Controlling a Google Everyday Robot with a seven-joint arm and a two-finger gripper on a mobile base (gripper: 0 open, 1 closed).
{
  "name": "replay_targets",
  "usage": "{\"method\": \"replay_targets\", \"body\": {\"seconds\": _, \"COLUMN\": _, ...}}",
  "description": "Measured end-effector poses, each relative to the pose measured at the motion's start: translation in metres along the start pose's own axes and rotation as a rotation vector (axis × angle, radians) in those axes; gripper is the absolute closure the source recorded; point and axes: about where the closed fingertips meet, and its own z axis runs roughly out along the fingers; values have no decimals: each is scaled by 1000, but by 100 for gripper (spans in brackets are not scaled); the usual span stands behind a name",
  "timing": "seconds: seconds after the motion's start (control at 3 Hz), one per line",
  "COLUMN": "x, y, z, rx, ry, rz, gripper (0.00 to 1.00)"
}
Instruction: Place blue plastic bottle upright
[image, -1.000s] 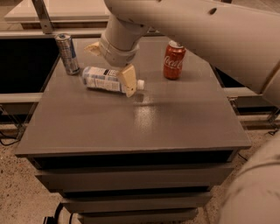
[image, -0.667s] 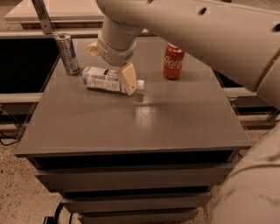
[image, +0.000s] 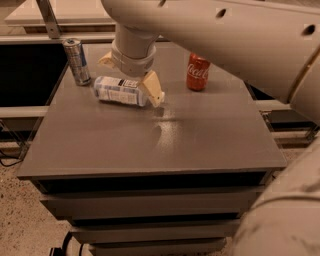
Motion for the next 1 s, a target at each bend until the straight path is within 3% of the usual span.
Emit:
{"method": "replay_targets", "body": {"seconds": 0.67, "x": -5, "y": -5, "z": -2, "rx": -16, "ry": -22, "rz": 26, "gripper": 0}}
{"method": "replay_targets", "body": {"seconds": 1.0, "x": -11, "y": -14, "z": -5, "rx": -29, "ry": -86, "rz": -1, "gripper": 0}}
